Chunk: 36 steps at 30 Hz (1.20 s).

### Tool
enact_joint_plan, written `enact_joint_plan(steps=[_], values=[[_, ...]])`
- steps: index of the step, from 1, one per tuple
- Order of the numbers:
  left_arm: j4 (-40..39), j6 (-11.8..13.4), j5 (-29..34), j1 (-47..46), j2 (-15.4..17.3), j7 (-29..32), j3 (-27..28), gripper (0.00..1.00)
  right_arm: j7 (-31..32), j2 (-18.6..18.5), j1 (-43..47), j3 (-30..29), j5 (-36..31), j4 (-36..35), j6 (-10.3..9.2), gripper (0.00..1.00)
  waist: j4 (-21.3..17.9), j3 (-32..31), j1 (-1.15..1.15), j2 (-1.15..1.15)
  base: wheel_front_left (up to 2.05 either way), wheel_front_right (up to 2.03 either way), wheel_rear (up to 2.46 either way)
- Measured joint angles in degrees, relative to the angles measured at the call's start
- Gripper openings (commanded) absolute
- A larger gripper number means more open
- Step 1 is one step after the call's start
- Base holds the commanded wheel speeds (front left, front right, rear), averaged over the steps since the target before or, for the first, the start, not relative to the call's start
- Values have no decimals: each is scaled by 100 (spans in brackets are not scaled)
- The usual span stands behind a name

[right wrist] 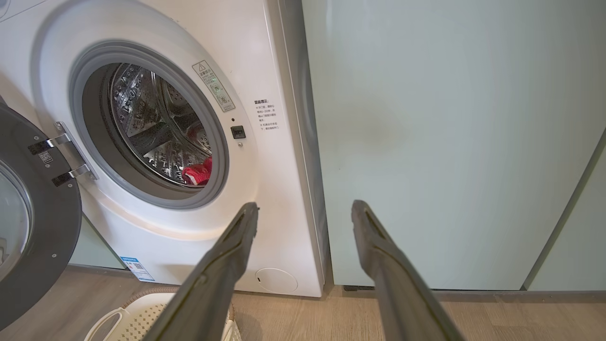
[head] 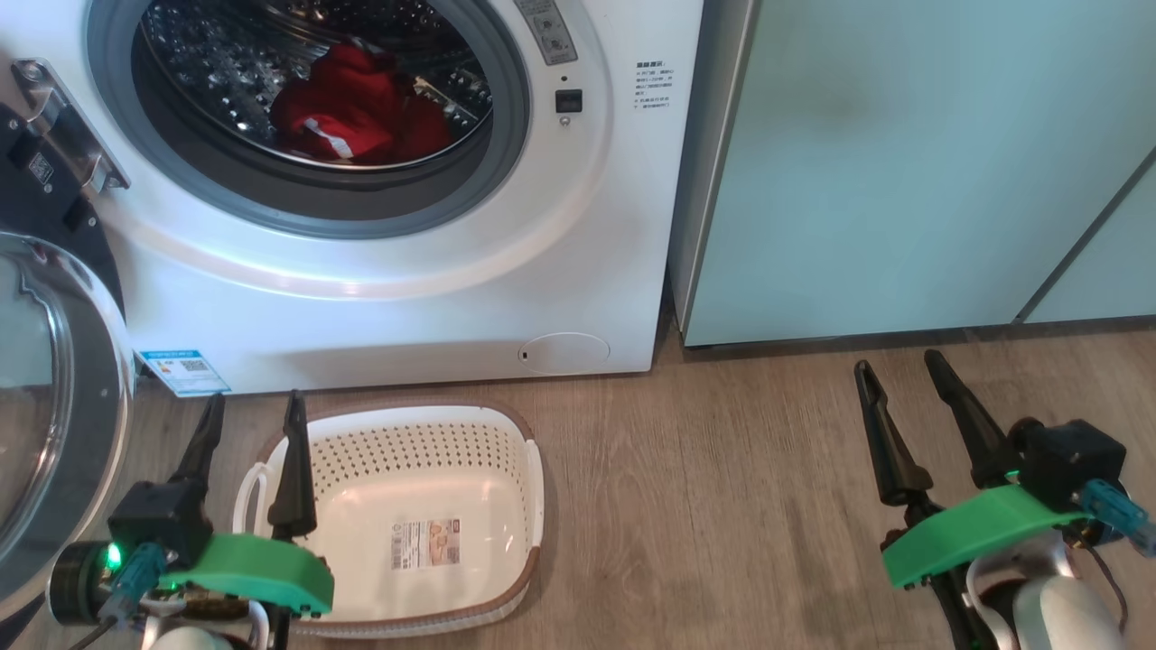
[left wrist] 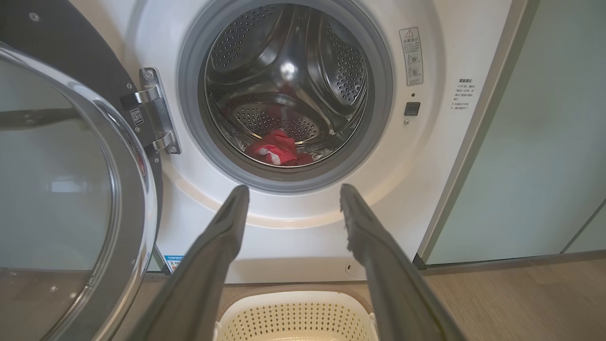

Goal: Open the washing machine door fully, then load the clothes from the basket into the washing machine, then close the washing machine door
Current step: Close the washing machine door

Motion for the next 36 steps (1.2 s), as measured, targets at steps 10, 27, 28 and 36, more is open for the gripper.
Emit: enact_joint_plan(steps=[10,27,28,36], values=[[8,9,0,-1,32,0,-2,100,-1,14,37,-2,0,-2,0,100,-1,47,0,0,0,0,0],[48,52,0,-4,73,0,-12,100,-34,42,36,-4,0,2,0,100,-9,63,0,0,0,0,0],[49,53,0,-4,75,0,-12,100,-36,43,36,-5,0,2,0,100,-8,64,0,0,-47,47,0],[74,56,0,-21,93,0,-23,100,-36,55,28,-11,-27,0,0,100,-6,46,2,0,-109,109,0]])
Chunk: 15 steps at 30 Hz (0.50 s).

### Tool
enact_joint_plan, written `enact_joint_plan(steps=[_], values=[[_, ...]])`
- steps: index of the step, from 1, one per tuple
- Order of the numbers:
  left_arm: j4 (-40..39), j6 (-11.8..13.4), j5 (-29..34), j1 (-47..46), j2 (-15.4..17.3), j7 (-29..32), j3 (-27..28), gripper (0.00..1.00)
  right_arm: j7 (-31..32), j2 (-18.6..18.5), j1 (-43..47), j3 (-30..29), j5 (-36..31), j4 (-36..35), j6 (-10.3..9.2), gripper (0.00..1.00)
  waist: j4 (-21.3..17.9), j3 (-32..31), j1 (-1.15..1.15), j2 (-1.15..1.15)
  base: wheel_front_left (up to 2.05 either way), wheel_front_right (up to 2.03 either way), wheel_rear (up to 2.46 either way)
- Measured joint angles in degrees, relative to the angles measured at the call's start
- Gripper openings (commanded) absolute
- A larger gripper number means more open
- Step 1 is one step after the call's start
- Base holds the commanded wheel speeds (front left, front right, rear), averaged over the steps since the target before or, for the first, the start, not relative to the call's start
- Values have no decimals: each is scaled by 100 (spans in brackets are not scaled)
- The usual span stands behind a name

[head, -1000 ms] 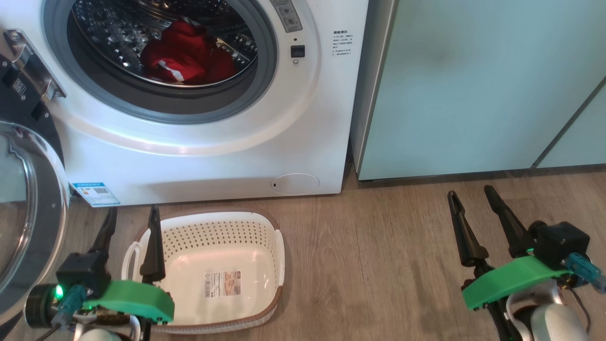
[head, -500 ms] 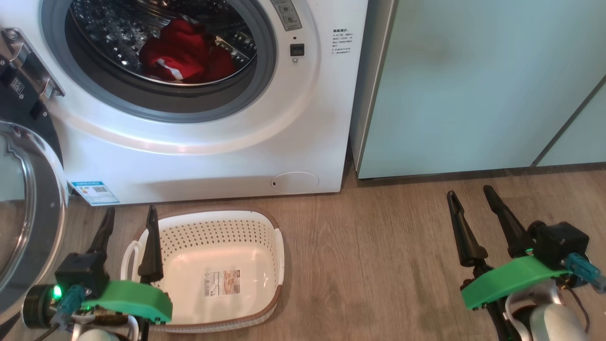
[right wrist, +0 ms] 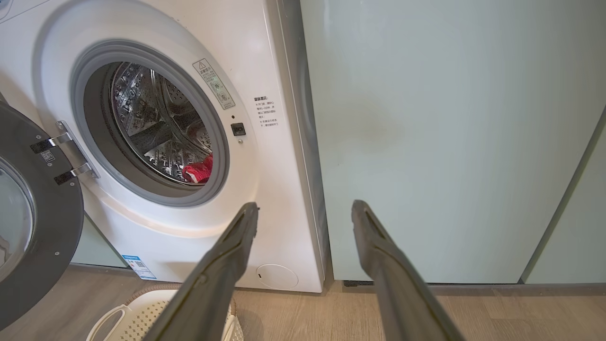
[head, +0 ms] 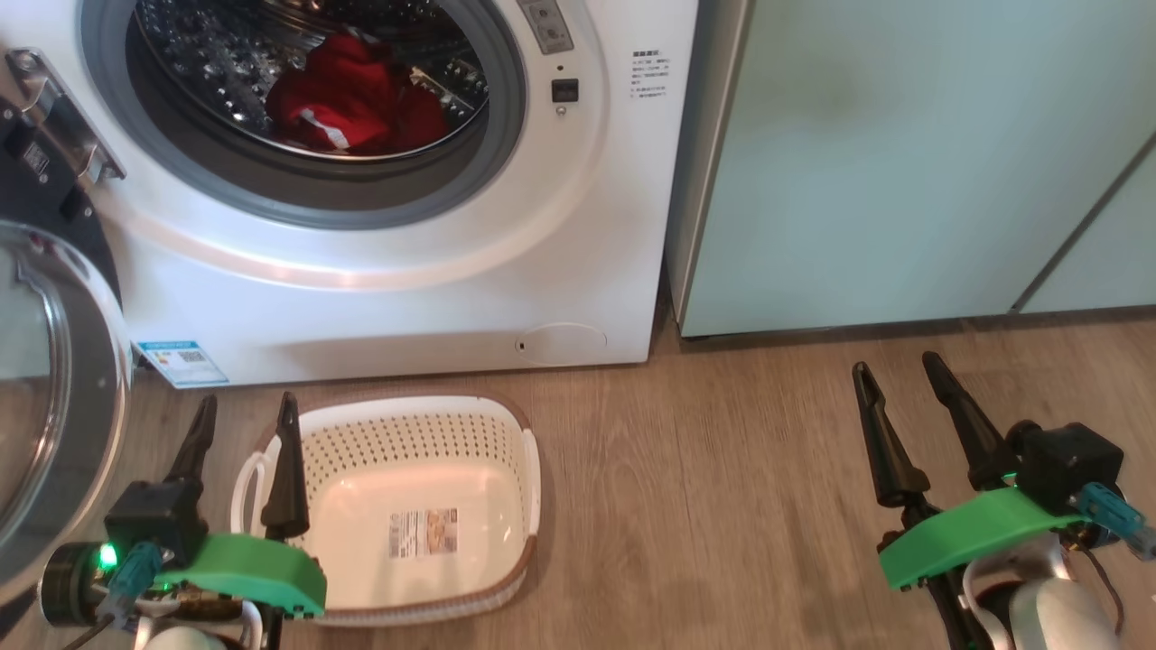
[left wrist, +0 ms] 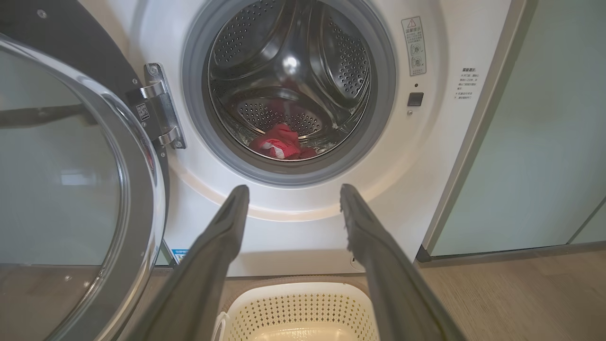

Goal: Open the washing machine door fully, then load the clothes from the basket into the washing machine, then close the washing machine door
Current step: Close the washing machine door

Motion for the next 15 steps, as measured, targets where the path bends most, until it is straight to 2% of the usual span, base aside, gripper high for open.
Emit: enact_joint_plan(steps=[8,15], values=[[16,-2,0,1,20,0,-21,100,0,12,2,-10,-5,-3,0,100,-4,-4,-2,0,-188,188,0],[23,-3,0,2,33,0,-32,100,0,16,7,-65,-5,0,0,100,3,-12,-2,0,-110,110,0]])
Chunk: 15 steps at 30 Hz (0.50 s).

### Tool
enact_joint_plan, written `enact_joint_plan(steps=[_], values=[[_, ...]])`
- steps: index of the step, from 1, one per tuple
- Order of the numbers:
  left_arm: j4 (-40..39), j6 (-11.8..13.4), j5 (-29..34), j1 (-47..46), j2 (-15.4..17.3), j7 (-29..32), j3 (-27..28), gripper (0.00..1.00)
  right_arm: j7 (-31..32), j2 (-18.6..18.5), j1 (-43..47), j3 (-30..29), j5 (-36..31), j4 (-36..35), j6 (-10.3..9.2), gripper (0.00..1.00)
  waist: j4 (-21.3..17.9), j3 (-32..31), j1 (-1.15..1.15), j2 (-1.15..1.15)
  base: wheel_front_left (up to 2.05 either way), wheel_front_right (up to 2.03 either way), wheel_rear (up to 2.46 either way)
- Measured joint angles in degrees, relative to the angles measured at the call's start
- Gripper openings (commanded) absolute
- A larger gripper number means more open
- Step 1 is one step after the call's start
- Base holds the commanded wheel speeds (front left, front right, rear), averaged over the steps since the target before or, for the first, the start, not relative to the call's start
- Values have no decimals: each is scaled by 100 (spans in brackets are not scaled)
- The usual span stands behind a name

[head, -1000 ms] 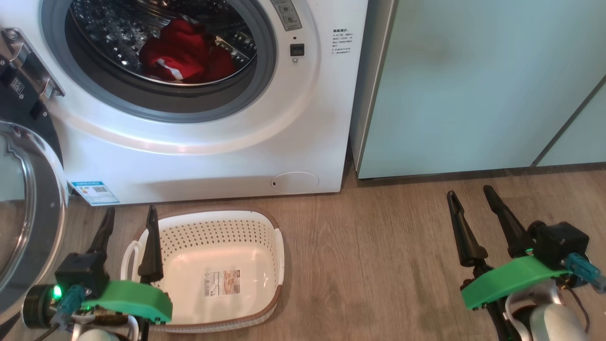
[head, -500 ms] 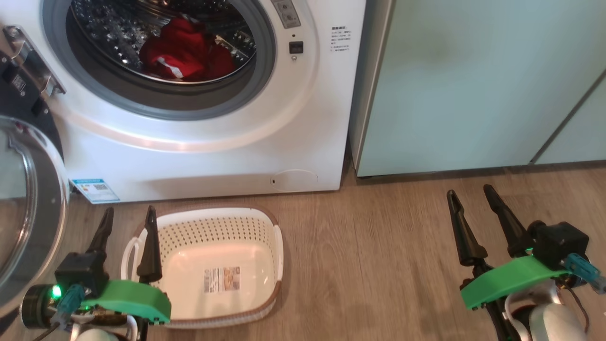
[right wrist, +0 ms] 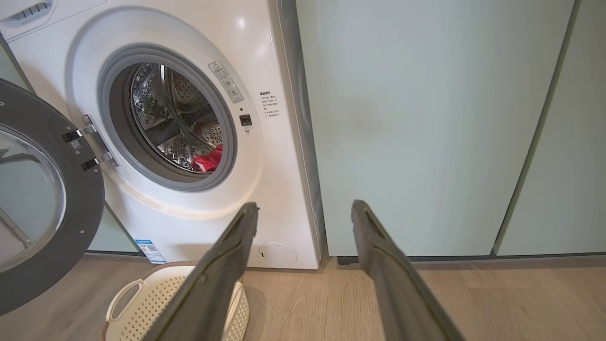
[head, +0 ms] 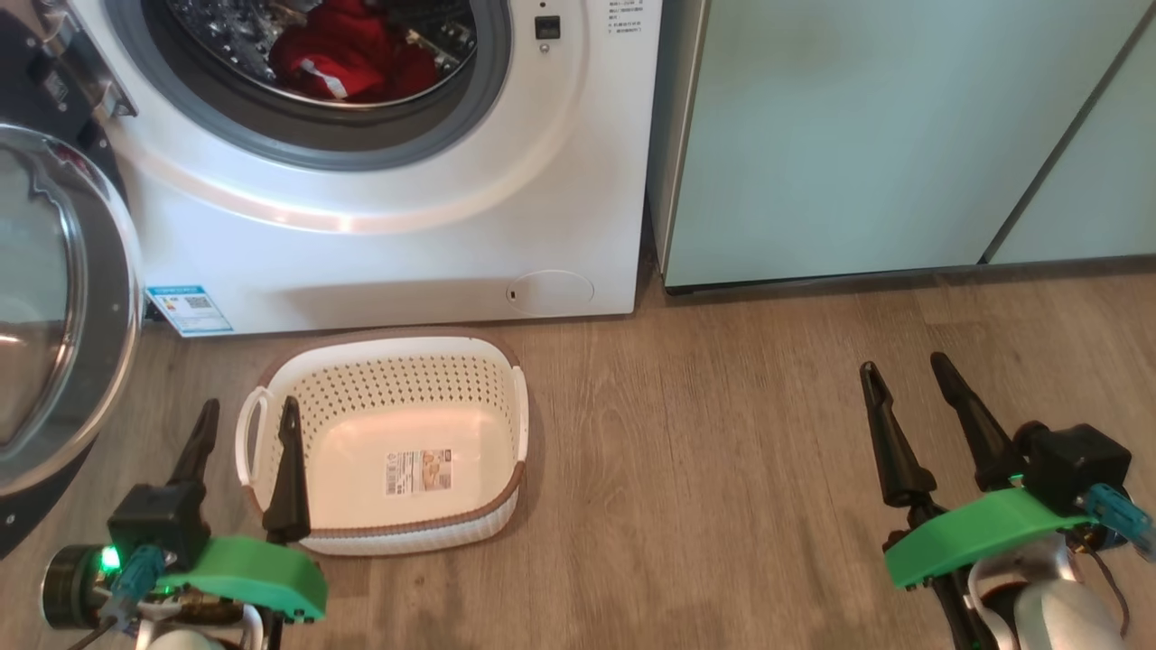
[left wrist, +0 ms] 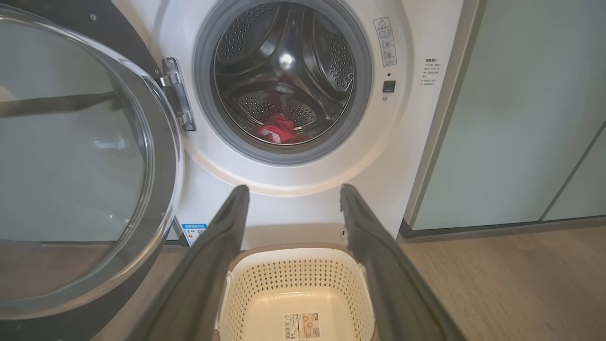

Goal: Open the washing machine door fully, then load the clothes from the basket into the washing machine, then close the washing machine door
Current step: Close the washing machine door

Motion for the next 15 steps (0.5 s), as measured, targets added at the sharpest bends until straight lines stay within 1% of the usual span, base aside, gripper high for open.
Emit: enact_joint_plan(steps=[15], values=[[20,0,-1,15,12,0,-93,100,7,8,2,-12,-1,3,0,100,27,-150,0,0,-4,4,0]])
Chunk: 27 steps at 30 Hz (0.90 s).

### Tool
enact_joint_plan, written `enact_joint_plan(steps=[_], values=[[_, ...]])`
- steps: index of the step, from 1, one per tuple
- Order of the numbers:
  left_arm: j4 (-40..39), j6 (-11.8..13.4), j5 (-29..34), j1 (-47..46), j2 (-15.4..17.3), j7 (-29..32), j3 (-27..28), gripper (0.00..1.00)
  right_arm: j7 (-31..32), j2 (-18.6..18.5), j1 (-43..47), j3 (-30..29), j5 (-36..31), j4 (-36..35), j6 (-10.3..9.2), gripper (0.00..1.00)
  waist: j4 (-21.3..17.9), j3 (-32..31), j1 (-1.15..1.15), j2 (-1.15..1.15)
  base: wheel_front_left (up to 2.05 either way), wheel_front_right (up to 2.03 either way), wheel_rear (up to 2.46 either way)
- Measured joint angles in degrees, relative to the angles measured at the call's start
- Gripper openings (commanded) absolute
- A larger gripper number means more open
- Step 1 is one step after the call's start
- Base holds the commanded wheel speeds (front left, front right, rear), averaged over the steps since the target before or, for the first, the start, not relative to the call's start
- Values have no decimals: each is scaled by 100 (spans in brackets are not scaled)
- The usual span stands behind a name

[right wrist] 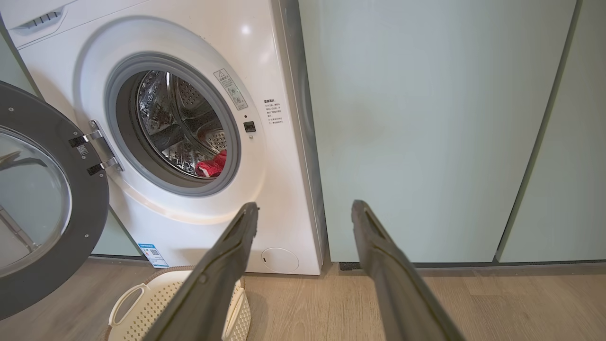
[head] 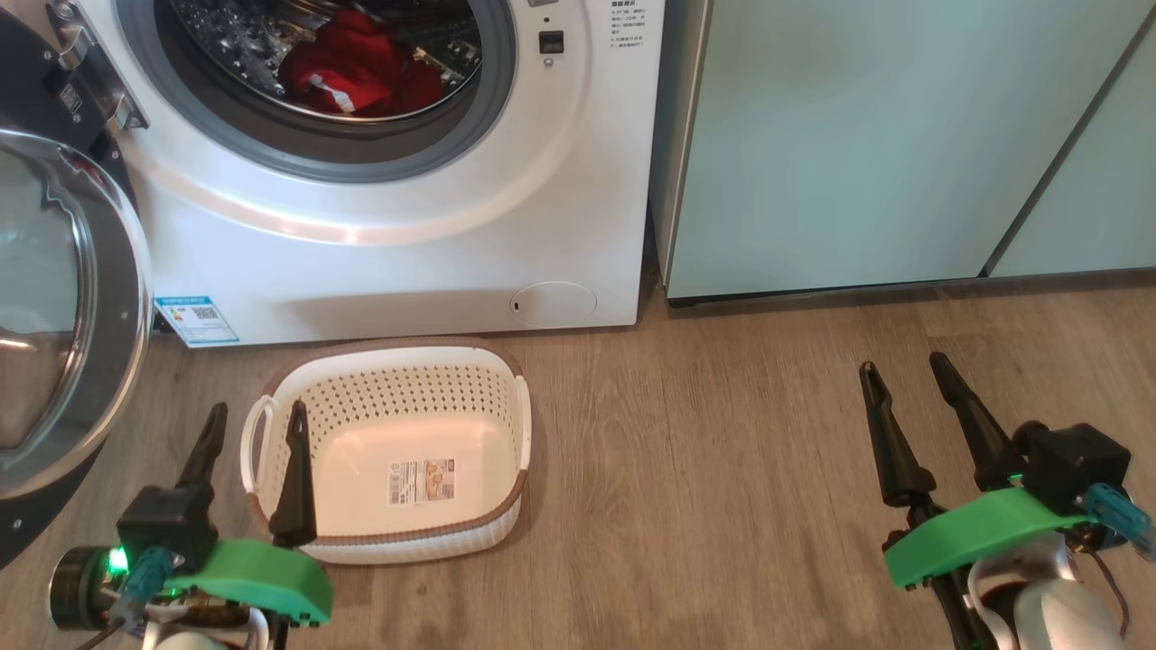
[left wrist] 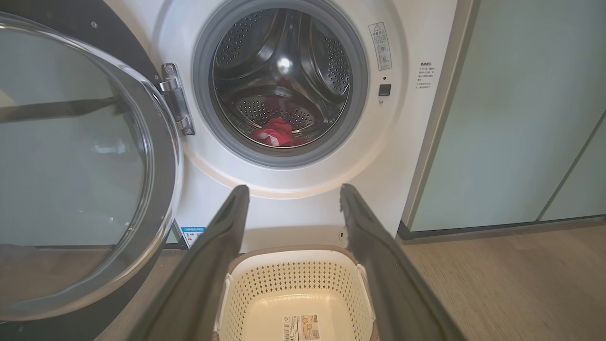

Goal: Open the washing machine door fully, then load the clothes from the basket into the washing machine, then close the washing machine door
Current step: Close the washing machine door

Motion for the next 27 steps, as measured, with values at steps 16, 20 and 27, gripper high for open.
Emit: enact_joint_plan(steps=[16,20,27], values=[[33,143,0,1,-1,33,-53,100,2,7,81,-79,-15,-15,0,100,286,-68,0,0,0,0,0],[32,257,0,1,-7,34,-55,100,30,15,203,-64,-15,-60,0,100,593,-109,0,0,0,0,0],[3,355,60,0,-54,33,-78,100,63,20,235,-37,-16,-259,0,100,1244,-166,0,0,0,0,0]])
